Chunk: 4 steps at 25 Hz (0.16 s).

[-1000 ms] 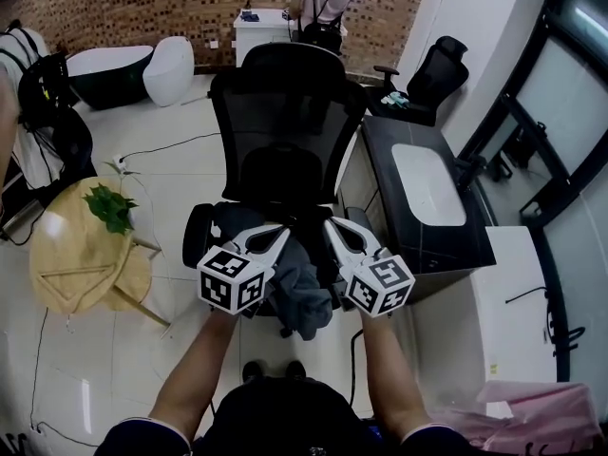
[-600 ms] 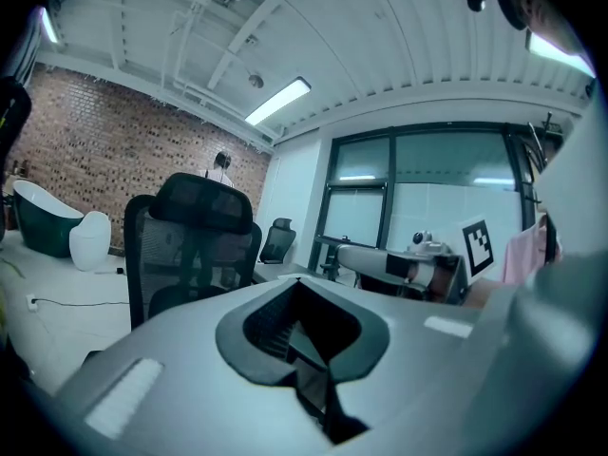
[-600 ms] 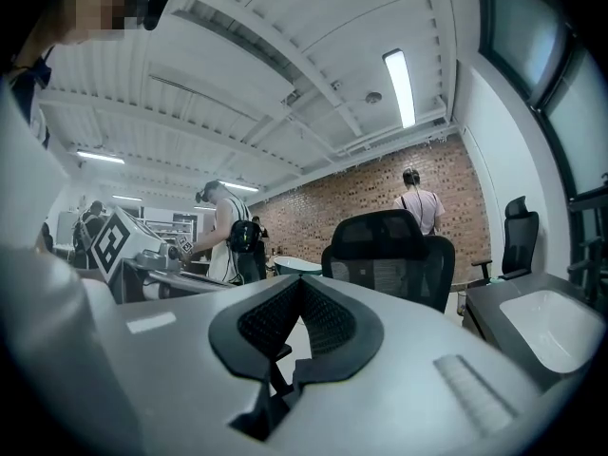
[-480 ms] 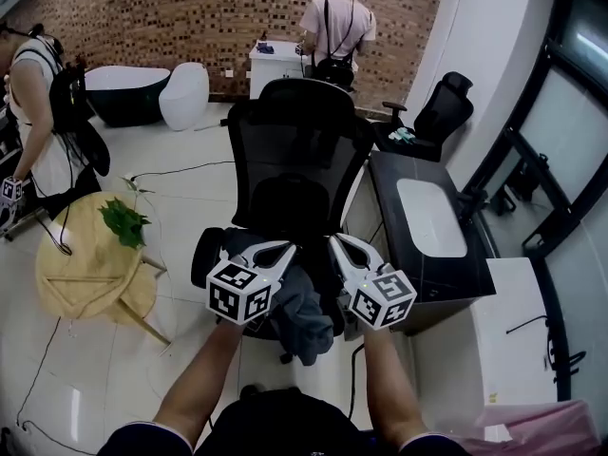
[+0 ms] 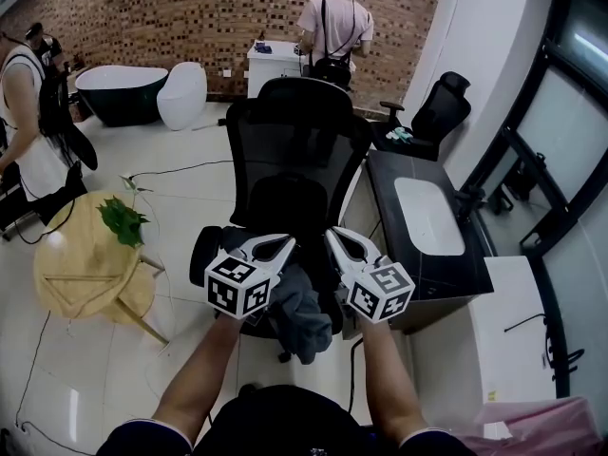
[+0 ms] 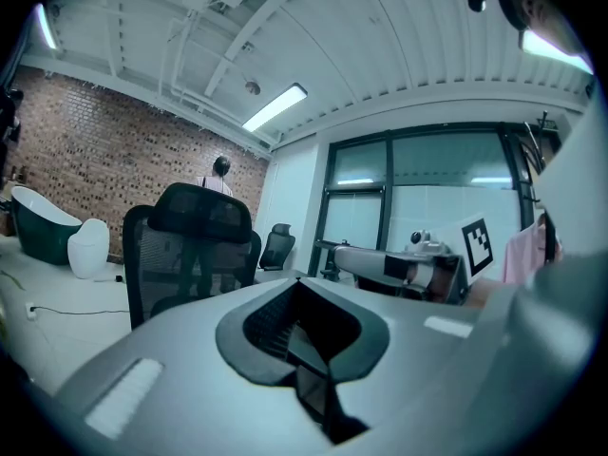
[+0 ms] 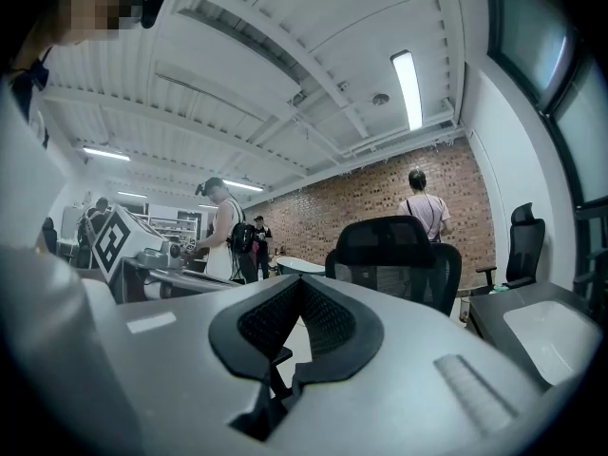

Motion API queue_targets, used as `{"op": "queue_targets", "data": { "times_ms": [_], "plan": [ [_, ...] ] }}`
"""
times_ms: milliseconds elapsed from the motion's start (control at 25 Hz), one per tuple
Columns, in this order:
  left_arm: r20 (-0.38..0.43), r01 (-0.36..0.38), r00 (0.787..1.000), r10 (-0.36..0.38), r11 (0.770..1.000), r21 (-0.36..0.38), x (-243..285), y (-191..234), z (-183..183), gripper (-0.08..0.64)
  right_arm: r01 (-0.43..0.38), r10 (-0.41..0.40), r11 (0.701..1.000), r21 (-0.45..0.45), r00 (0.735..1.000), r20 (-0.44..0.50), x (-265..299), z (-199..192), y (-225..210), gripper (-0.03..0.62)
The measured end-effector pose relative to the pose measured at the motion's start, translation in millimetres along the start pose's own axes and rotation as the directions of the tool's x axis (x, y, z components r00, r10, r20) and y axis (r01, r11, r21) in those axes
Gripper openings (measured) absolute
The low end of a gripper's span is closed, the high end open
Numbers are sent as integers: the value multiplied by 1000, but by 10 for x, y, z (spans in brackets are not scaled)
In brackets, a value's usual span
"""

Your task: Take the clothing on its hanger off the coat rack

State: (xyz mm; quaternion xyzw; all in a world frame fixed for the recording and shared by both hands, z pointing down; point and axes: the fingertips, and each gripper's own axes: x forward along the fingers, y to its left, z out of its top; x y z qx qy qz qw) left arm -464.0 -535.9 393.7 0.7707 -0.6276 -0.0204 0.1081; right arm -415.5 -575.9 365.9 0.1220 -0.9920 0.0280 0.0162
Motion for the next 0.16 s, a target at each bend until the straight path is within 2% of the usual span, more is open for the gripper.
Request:
{"op": "queue_targets", "data": {
  "times_ms": [160],
  "plan": [
    [-1,-2,1000,2,1000,2,14,0,18,12,-3,3,1000,1,1000,0,6,16,-9,1]
  ]
}}
